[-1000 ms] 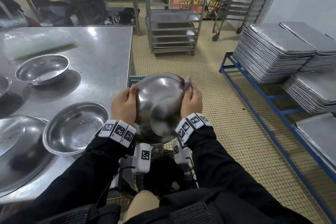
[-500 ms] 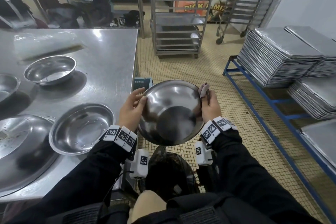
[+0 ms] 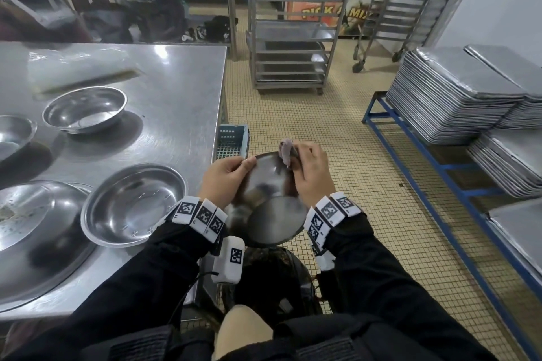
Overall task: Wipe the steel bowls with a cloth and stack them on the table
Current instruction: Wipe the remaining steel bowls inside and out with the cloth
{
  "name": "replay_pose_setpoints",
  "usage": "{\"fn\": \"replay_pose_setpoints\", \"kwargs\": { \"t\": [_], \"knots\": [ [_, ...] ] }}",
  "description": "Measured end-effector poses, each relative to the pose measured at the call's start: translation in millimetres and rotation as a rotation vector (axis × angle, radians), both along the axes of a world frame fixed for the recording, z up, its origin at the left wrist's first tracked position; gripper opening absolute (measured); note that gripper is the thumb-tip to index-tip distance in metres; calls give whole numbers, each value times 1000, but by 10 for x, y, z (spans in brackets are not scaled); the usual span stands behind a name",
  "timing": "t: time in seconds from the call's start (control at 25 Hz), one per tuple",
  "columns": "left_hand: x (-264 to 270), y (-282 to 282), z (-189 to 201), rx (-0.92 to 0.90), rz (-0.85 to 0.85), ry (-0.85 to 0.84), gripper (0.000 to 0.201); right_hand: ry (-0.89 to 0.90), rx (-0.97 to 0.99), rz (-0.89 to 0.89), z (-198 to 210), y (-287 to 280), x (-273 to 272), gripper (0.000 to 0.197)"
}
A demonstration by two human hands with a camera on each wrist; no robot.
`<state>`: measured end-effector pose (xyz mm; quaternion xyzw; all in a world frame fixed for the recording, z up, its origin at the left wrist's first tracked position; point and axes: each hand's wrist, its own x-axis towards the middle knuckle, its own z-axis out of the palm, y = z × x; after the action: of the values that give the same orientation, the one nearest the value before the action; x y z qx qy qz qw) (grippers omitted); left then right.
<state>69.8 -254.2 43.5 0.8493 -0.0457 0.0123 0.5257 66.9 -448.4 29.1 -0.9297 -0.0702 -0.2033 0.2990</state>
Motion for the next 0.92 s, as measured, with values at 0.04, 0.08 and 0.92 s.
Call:
{"fn": "replay_pose_setpoints", "kwargs": {
  "t": [0.04, 0.08, 0.92],
  "knots": [
    [-14, -6, 2, 7, 21, 10, 42, -38, -71, -90, -38, 48, -30, 47],
    [-22, -22, 5, 8, 40, 14, 42, -87, -94, -153, -70, 97, -74, 51],
    [-52, -32, 169, 77, -121, -272, 44, 652, 1714, -266, 202, -328, -267, 36]
  ]
}}
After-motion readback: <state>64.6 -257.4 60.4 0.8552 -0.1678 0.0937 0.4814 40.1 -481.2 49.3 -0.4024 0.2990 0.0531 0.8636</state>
